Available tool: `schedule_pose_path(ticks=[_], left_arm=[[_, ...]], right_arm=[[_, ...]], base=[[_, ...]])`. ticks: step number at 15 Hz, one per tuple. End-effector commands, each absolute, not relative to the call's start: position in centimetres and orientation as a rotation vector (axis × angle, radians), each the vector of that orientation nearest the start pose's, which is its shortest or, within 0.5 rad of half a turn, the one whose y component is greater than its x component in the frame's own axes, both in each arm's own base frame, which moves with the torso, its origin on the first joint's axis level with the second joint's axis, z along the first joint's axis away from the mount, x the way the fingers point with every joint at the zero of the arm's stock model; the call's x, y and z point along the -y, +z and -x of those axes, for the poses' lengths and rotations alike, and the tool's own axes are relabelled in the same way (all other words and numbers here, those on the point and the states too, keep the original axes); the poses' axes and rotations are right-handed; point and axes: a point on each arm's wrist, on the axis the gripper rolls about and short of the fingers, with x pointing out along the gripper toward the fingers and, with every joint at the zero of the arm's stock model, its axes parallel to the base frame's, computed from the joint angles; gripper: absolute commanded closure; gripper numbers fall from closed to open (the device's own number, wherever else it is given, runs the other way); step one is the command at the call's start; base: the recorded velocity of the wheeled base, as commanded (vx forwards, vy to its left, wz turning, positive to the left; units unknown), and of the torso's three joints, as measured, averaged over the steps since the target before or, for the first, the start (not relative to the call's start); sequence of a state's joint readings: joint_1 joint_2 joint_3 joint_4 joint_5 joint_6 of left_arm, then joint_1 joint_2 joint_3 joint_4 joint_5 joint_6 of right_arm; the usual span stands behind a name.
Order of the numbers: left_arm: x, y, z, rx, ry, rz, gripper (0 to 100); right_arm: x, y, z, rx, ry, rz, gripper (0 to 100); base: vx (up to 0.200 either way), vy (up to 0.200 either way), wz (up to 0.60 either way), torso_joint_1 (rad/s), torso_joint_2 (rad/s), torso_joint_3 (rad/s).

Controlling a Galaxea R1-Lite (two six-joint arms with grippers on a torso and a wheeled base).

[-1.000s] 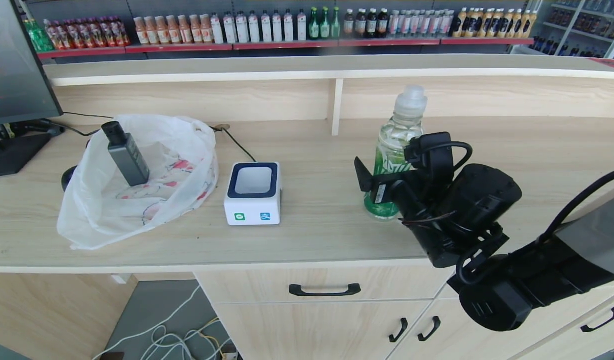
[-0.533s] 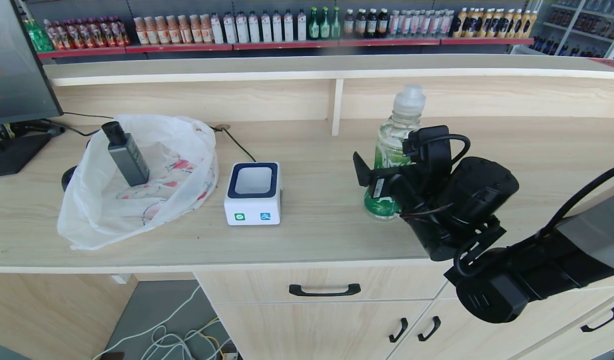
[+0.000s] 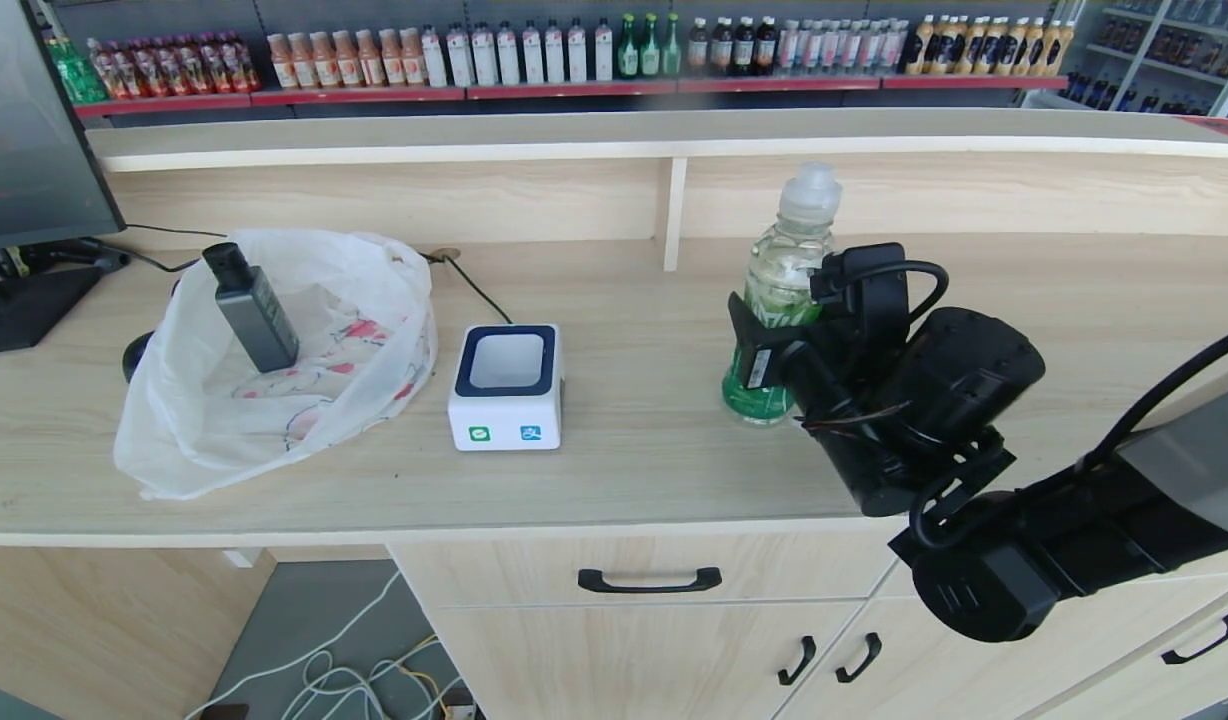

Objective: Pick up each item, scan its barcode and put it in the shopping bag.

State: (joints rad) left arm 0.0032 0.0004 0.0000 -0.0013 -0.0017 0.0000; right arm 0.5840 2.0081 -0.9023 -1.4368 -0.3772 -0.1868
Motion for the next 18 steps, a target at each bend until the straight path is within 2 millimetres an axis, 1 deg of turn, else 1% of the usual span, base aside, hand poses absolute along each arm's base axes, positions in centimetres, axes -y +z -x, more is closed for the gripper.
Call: schedule_pose_path(ticks=[1, 6, 10, 11, 14, 16, 18], left_arm=[[0.0, 7.6, 2.3, 0.002, 0.002, 0.000, 0], [0.0, 7.6, 2.3, 0.002, 0.002, 0.000, 0], [0.0, 7.6, 2.3, 0.002, 0.002, 0.000, 0], [0.0, 7.6, 2.3, 0.002, 0.002, 0.000, 0], [0.0, 7.6, 2.3, 0.002, 0.002, 0.000, 0], [0.0, 7.6, 2.3, 0.002, 0.002, 0.000, 0], [0.0, 7.6, 2.3, 0.002, 0.002, 0.000, 0]], right_arm=[[-19.6, 18.6, -31.1, 0.319, 0.176, 0.028, 100], [-19.5, 18.9, -30.9, 0.328, 0.175, 0.023, 100], [-19.2, 20.0, -30.5, 0.355, 0.172, 0.008, 100], [-18.9, 20.7, -30.1, 0.371, 0.170, 0.000, 100], [-18.5, 21.9, -29.4, 0.402, 0.168, -0.014, 100], [-18.1, 23.4, -28.5, 0.438, 0.168, -0.033, 100], [-17.7, 24.3, -26.9, 0.456, 0.178, -0.033, 100]], base=[[0.000, 0.000, 0.00, 0.000, 0.00, 0.000], [0.000, 0.000, 0.00, 0.000, 0.00, 0.000], [0.000, 0.000, 0.00, 0.000, 0.00, 0.000], [0.000, 0.000, 0.00, 0.000, 0.00, 0.000], [0.000, 0.000, 0.00, 0.000, 0.00, 0.000], [0.000, 0.000, 0.00, 0.000, 0.00, 0.000], [0.000, 0.000, 0.00, 0.000, 0.00, 0.000]])
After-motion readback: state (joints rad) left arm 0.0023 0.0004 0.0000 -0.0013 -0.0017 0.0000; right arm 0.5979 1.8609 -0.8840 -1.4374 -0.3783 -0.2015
